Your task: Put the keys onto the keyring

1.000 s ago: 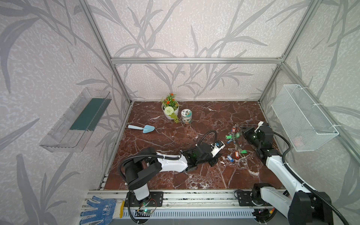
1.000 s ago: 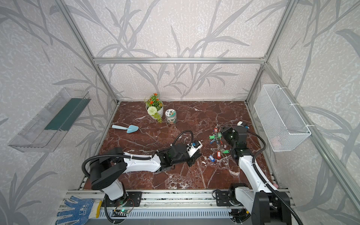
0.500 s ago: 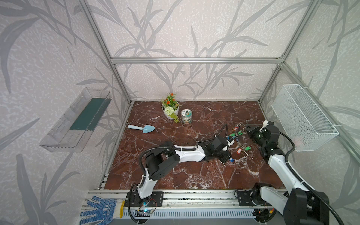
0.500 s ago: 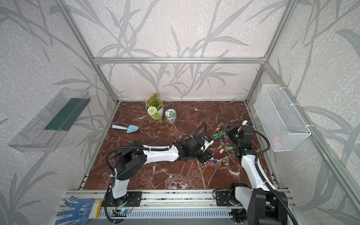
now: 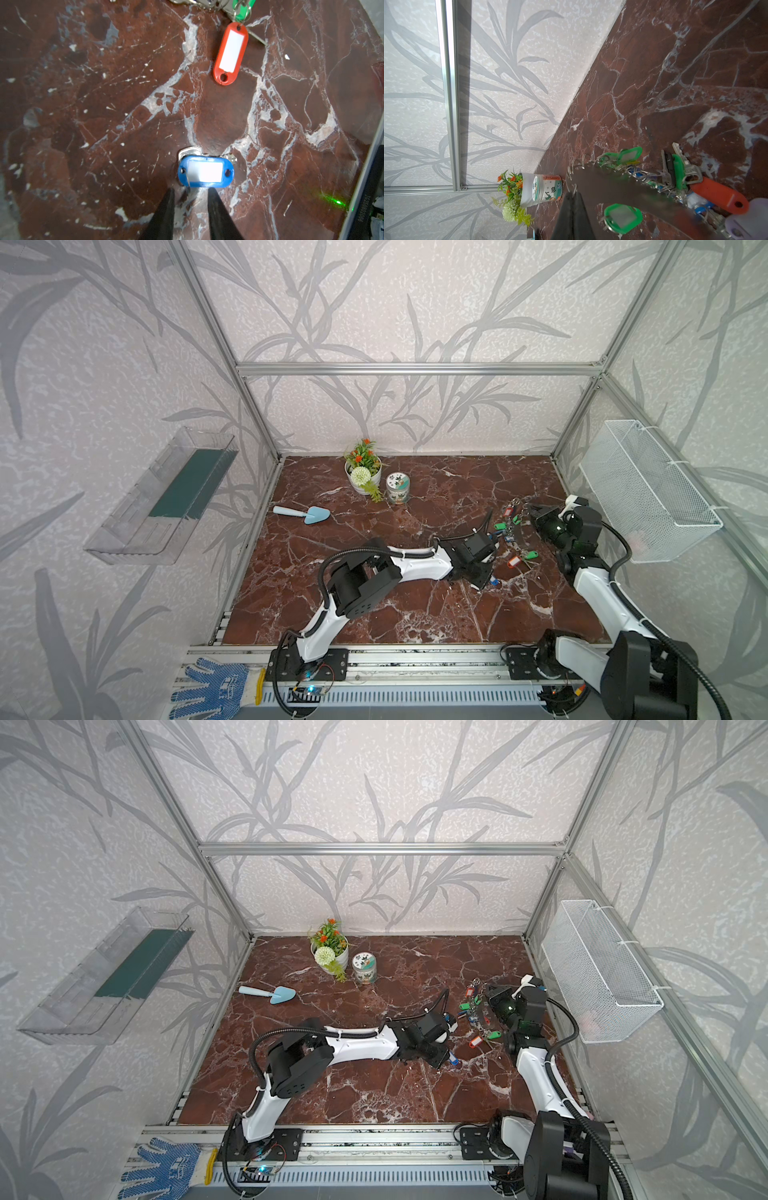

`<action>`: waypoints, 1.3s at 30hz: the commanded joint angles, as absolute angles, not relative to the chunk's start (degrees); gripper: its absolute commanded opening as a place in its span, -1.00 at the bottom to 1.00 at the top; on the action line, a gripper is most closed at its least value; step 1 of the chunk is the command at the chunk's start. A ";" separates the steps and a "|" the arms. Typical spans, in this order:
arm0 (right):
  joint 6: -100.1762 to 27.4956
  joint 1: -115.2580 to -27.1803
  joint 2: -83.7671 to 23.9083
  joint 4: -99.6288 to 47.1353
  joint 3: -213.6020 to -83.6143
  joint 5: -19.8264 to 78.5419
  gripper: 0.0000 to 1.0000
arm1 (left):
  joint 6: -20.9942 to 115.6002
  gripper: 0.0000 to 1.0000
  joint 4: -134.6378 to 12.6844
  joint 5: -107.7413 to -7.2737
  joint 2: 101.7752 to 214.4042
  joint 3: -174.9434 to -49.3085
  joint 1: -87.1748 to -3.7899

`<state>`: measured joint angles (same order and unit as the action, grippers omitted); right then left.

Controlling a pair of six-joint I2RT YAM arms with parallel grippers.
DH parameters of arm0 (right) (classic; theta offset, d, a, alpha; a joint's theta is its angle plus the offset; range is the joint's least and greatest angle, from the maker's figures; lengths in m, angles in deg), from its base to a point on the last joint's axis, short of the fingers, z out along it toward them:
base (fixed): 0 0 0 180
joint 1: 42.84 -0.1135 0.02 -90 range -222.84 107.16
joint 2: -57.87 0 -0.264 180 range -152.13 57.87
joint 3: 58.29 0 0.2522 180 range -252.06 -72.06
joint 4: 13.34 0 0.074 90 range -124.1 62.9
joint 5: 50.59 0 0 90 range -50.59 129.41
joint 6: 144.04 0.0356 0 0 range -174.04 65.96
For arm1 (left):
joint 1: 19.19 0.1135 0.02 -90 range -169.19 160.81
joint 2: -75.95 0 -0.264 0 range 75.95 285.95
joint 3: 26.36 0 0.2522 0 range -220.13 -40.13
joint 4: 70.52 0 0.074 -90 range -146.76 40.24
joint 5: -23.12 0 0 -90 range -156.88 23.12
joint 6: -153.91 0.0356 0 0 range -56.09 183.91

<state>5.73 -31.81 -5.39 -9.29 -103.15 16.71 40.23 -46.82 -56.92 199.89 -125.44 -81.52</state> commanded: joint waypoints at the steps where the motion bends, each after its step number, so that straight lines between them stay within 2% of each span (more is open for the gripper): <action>1: 6.49 -31.39 -5.22 -3.64 -103.09 14.89 -1.00 | 39.34 -0.46 -44.72 -58.76 200.84 -127.23 -81.84; 7: 6.69 -31.17 -4.97 -3.29 -102.86 14.24 -1.00 | 38.68 -0.54 -45.31 -59.39 201.20 -127.56 -81.84; 18: 7.04 -31.12 -5.85 -1.93 -102.58 13.49 -1.00 | 37.86 -0.54 -45.84 -59.14 202.55 -129.13 -81.84; 39: 7.33 -30.94 -6.55 -0.52 -101.99 12.52 -1.00 | 36.97 -0.90 -44.61 -61.77 202.59 -129.90 -81.89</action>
<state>7.28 -31.20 -6.88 -5.01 -101.97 13.74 38.13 -45.82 -59.96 201.79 -128.18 -81.71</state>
